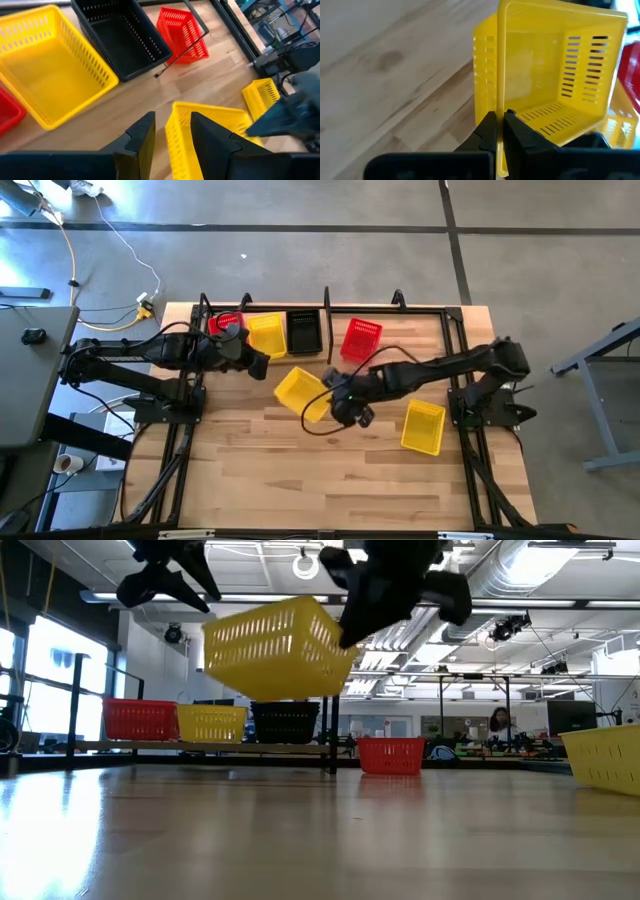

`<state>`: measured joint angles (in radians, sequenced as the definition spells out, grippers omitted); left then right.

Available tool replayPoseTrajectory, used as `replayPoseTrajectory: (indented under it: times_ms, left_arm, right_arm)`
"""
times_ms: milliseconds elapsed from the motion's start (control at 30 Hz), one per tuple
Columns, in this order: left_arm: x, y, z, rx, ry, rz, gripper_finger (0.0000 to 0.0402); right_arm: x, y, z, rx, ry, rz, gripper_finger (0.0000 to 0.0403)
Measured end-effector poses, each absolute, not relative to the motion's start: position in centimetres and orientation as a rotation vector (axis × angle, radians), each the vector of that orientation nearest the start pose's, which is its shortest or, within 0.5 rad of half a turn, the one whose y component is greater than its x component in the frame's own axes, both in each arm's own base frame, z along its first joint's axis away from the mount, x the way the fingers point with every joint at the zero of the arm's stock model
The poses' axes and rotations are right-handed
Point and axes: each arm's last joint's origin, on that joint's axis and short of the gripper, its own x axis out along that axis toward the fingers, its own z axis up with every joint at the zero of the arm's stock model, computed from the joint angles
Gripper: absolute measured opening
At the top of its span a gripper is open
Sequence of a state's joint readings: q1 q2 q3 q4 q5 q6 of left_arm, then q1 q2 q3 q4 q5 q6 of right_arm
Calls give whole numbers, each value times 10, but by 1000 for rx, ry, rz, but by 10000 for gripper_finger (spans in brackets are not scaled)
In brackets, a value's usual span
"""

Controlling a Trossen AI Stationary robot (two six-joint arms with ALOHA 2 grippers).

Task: Stack baskets on shelf by color
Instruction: Stack the top yellow bin on top of the yellow bin on the shelf

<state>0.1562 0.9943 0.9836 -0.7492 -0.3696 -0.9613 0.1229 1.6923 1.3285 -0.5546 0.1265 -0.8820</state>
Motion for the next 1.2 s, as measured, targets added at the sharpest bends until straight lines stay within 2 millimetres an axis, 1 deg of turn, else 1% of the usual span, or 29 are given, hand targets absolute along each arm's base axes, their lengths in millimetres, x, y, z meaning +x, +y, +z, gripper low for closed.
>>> replayPoseTrajectory:
  times_ms: [100, 267, 367, 433, 567, 700, 833, 933, 1200]
  left_arm:
    - [186, 39, 316, -840, 470, 824, 114]
    - [185, 39, 315, -872, 473, 821, 114]
    - [185, 39, 315, -872, 473, 822, 114]
    - [185, 39, 315, -872, 473, 822, 114]
    - [185, 39, 315, -872, 473, 823, 114]
    - [185, 39, 315, -872, 476, 824, 114]
    - [185, 39, 315, -871, 477, 824, 114]
    - [185, 39, 315, -871, 477, 824, 114]
    - [184, 38, 314, -857, 515, 806, 114]
  right_arm:
    - [367, 43, 240, -974, 903, 432, 0]
    - [378, 44, 210, -1001, 980, 426, 0]
    - [382, 45, 197, -977, 1015, 425, 0]
    - [384, 45, 193, -950, 1027, 415, 0]
    - [386, 46, 189, -882, 1027, 408, 0]
    - [385, 49, 188, -746, 1005, 456, 1]
    - [385, 51, 188, -656, 996, 471, 10]
    - [386, 53, 189, -614, 984, 485, 27]
    - [386, 54, 189, -534, 988, 455, 90]
